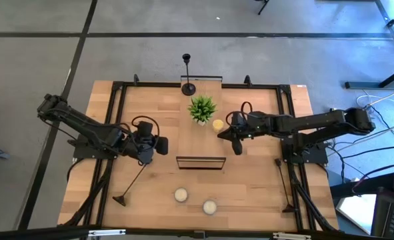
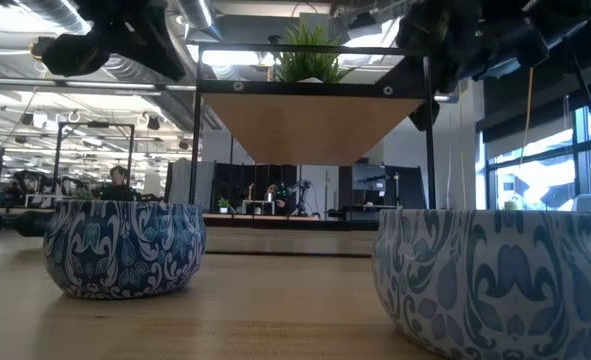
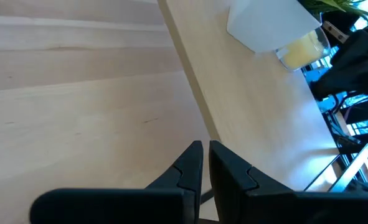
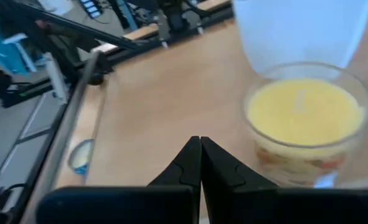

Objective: Pick & Place candle stick holders
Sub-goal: Put the transparent scented candle on the shelf

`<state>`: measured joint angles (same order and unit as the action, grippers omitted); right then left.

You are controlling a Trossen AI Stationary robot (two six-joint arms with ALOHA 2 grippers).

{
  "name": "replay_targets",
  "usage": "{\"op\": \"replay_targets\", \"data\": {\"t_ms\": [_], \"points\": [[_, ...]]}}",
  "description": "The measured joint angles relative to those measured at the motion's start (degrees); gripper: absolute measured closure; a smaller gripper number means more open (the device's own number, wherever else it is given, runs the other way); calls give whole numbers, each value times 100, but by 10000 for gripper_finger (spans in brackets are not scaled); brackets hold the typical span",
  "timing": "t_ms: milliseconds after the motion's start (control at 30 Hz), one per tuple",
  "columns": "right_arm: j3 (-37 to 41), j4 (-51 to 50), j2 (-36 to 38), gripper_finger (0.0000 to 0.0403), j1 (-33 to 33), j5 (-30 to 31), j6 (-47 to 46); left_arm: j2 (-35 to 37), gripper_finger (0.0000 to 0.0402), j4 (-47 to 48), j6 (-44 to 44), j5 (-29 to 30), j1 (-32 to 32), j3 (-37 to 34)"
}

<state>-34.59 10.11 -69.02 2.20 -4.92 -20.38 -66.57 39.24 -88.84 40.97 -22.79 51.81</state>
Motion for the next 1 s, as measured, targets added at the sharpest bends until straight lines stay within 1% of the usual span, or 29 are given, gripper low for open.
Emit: {"op": "replay_targets", "data": {"t_ms": [300, 400, 567, 733, 1000], "points": [[0, 42, -71, 396, 0, 189, -15, -2, 380, 0, -2, 0, 0, 0], [0, 30, -71, 396, 0, 354, -15, -2, 380, 0, -39, -2, 0, 0], [-1, 9, -71, 397, 0, 406, -15, -2, 380, 0, -42, -2, 0, 0], [-2, -24, -71, 397, -3, 638, -20, -2, 380, -2, -46, -2, 0, 0], [-2, -61, -71, 397, -4, 741, -54, -2, 380, -2, -59, 2, 0, 0]]}}
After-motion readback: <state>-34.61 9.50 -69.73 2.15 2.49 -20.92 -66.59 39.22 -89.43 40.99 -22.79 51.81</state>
